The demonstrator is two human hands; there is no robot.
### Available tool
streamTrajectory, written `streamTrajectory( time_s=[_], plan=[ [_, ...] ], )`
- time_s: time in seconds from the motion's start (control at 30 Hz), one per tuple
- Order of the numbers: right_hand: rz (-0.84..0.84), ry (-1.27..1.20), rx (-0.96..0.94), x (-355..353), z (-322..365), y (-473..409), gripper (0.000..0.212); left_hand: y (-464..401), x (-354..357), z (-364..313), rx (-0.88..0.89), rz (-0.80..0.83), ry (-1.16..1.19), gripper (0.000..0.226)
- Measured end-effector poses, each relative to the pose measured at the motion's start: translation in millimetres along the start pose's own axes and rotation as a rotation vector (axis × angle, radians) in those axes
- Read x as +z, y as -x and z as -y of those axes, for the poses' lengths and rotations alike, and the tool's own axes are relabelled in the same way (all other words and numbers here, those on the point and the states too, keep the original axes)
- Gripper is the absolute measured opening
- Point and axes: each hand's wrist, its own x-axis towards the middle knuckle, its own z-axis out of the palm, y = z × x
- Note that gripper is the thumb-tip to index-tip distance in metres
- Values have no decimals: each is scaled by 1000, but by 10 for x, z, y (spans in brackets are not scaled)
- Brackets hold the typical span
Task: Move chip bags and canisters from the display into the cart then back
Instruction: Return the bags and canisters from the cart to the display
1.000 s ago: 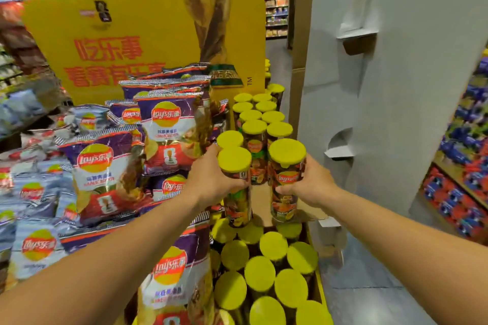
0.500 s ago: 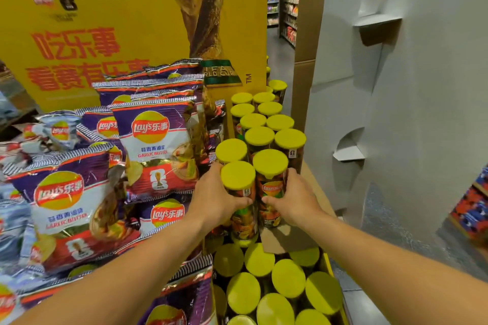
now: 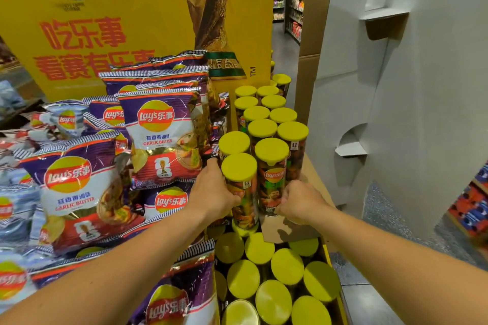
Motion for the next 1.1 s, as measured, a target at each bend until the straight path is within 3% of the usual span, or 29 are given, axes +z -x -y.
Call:
streamTrajectory(
  time_s=[0.17,0.43,0.8,1.1],
  plan=[
    [195,3,-87,-60,158,294,31,254,-75,-22,-3,-97,-64,55],
    [141,-135,-333,-21,589,1070,29,1121,-384,-142,22,-206,29,14],
    [303,-75,-613,569,1296,2051,25,2491,-868,578,-217,-378,56,14],
    [559,-29,-724,1651,2014,2917,21,3768,-1290,1799,-487,-292,163,18]
  ],
)
